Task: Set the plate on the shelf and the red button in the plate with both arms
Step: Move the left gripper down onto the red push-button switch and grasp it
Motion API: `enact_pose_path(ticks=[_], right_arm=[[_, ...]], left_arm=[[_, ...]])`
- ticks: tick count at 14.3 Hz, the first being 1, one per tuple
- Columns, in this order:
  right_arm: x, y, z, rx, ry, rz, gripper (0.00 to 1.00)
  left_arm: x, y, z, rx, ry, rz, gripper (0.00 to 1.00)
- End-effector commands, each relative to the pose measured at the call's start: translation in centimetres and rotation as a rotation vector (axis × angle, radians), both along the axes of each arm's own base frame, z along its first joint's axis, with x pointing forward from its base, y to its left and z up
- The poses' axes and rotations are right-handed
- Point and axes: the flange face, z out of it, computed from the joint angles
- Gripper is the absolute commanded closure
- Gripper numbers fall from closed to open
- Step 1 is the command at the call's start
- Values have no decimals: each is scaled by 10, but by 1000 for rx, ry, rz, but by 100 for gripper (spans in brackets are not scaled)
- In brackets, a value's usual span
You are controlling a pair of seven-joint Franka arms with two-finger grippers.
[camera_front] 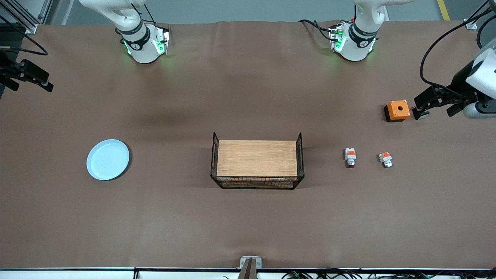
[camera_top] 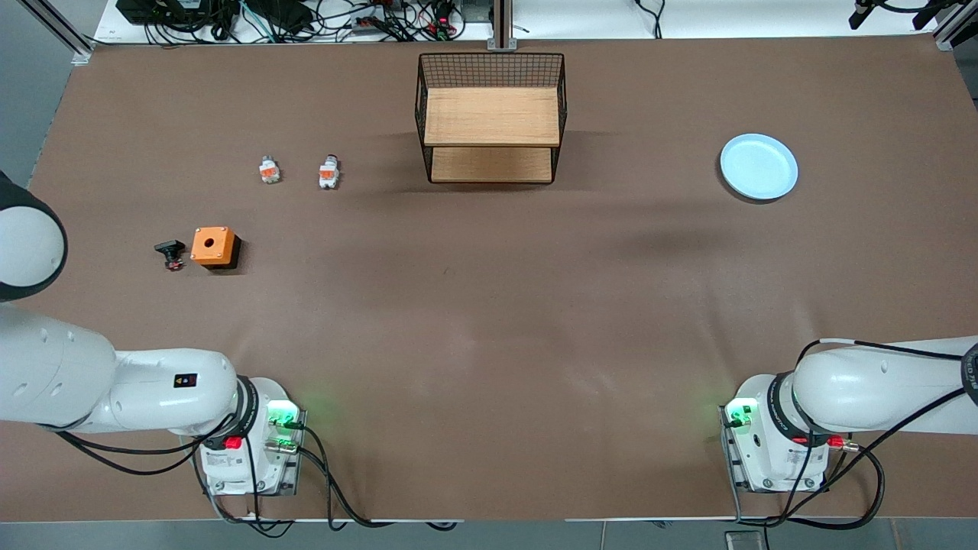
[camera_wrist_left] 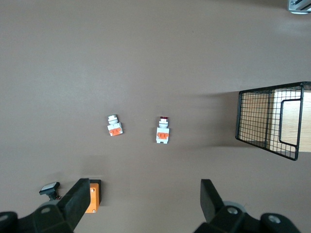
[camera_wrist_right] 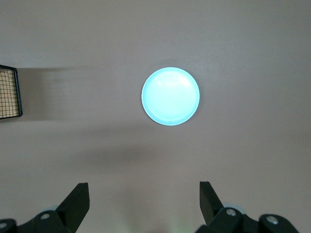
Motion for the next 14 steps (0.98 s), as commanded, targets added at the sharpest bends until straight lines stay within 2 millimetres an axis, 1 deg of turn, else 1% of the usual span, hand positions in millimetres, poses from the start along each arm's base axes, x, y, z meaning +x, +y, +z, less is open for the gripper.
enact_pose_path(ticks=[1, 5, 7, 8, 9, 10, 12, 14], right_arm=[[-6, 2, 1, 13, -8, 4, 0], [-6, 1, 1, 13, -8, 2, 0], [-6, 0, 1, 13, -9, 9, 0], [-6, 0, 1, 13, -9, 10, 0], [-6, 0, 1, 13, -8, 10, 0], [-6, 0, 1, 13, -6, 10, 0], [-7, 2, 3, 13, -9, 13, 0], [-6, 1, 4, 11, -9, 10, 0]], left_arm=[[-4, 4, 5, 23, -5, -22, 0], [-1, 5, 2, 21, 1, -9, 0], [6, 8, -26, 19, 63, 24, 0], [9, 7, -40, 19, 89, 24, 0], [16, 7, -59, 18, 123, 25, 0], [20, 7, -72, 18, 140, 28, 0], [28, 7, -102, 13, 144, 44, 0], [37, 5, -139, 7, 134, 85, 0]])
